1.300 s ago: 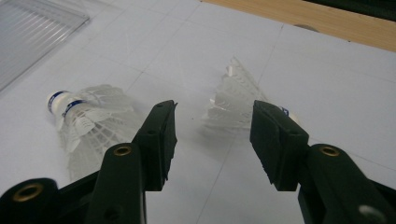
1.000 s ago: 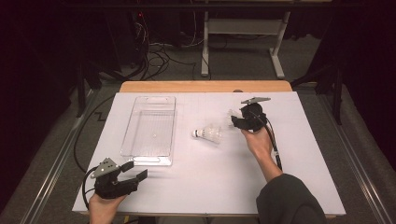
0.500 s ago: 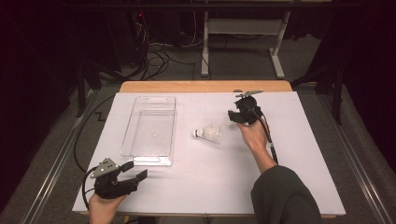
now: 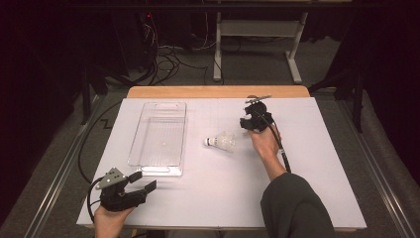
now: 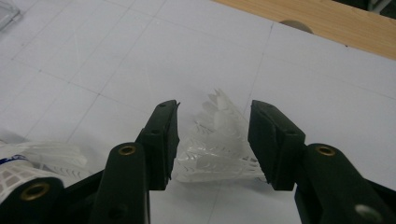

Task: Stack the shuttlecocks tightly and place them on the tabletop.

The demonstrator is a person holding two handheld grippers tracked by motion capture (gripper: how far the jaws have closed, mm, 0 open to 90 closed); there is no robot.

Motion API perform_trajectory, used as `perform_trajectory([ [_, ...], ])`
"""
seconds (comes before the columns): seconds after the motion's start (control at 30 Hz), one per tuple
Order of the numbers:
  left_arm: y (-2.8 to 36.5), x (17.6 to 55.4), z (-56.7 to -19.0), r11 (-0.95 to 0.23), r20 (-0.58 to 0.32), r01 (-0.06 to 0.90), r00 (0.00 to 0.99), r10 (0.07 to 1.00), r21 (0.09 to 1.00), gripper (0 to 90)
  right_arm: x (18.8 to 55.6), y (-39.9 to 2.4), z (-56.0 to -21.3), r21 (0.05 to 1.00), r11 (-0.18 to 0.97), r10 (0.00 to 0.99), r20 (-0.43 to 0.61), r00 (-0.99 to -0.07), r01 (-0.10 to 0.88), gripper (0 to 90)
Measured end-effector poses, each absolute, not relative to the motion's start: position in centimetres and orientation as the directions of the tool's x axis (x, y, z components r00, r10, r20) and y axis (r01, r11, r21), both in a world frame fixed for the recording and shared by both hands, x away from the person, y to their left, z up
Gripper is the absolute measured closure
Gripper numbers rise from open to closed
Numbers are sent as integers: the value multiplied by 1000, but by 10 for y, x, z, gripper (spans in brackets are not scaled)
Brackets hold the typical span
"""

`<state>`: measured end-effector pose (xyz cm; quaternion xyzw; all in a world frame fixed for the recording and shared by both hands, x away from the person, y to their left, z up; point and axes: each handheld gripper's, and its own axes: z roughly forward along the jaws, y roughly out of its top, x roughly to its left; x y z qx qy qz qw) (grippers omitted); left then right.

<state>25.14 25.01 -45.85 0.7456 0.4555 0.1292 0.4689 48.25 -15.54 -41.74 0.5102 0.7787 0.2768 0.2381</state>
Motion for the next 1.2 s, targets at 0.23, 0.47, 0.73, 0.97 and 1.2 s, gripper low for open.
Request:
perform_trajectory([
  [0.23,250,251,-459,-146,-234,558,553,800,817,314,485,-157,-421,655,323,932,-95,-349,683,611],
  [0.47,250,251,-458,-148,-234,559,554,799,816,314,485,-157,-422,646,328,932,-99,-350,689,706],
  [0.73,250,251,-458,-147,-235,558,554,799,816,314,483,-154,-421,647,340,927,-106,-361,683,808],
  [0.97,249,251,-458,-147,-235,559,553,799,816,314,481,-154,-420,646,345,924,-106,-367,681,898],
  [1.2,249,251,-458,-148,-234,559,554,799,816,314,480,-155,-418,645,347,924,-111,-365,681,900],
])
